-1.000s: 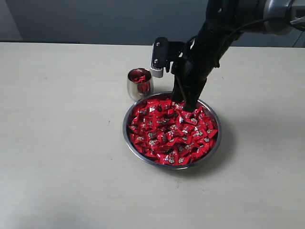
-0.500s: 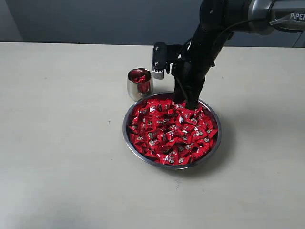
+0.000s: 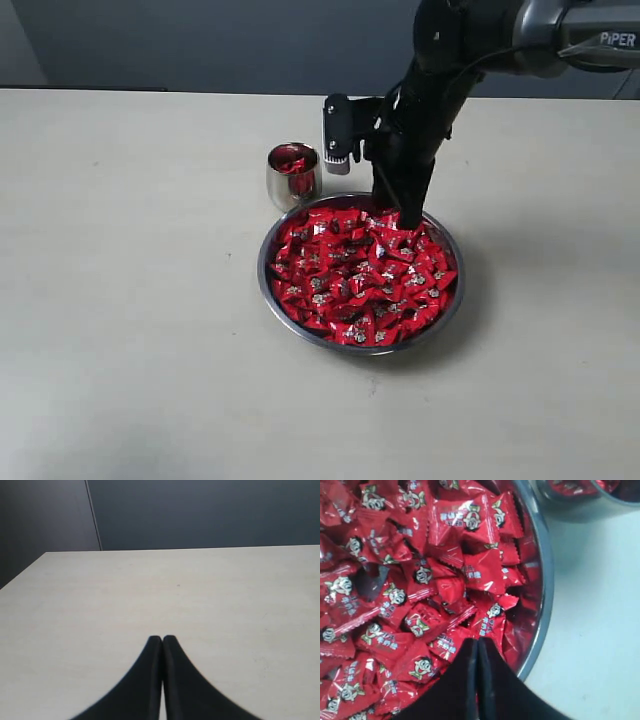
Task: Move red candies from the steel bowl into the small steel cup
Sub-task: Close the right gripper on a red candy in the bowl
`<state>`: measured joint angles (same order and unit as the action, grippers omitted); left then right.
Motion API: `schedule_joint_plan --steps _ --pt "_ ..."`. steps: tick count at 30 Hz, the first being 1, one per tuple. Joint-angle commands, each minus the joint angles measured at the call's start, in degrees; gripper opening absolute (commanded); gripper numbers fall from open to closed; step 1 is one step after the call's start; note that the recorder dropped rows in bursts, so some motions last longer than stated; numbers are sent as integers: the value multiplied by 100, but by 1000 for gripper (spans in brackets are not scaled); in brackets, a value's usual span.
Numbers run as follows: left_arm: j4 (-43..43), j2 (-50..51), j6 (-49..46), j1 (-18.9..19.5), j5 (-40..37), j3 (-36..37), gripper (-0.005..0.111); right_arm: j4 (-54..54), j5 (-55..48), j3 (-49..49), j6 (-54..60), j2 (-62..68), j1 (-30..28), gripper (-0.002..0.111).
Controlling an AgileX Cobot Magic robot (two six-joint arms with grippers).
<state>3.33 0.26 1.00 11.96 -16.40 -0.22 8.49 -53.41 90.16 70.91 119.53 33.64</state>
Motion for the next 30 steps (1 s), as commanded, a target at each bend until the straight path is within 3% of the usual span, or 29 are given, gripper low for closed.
schedule_joint_plan --steps 1,10,12,13,15,16,30 --pt "33 -26 15 -31 10 22 0 -34 -26 42 -4 104 164 -1" --pt "33 -26 15 -31 10 22 0 -146 -224 42 -257 156 264 0" --pt "33 -26 15 -31 10 22 0 -212 -401 42 -460 156 264 14" --pt "33 -26 15 -31 10 22 0 -248 -411 42 -663 156 264 29" --pt "33 -26 15 -31 10 22 0 -248 -329 42 -663 156 277 46" --pt "33 -26 15 -31 10 22 0 -248 -302 42 -676 156 303 48" --pt "33 -26 15 -31 10 22 0 -278 84 42 -864 434 381 47"
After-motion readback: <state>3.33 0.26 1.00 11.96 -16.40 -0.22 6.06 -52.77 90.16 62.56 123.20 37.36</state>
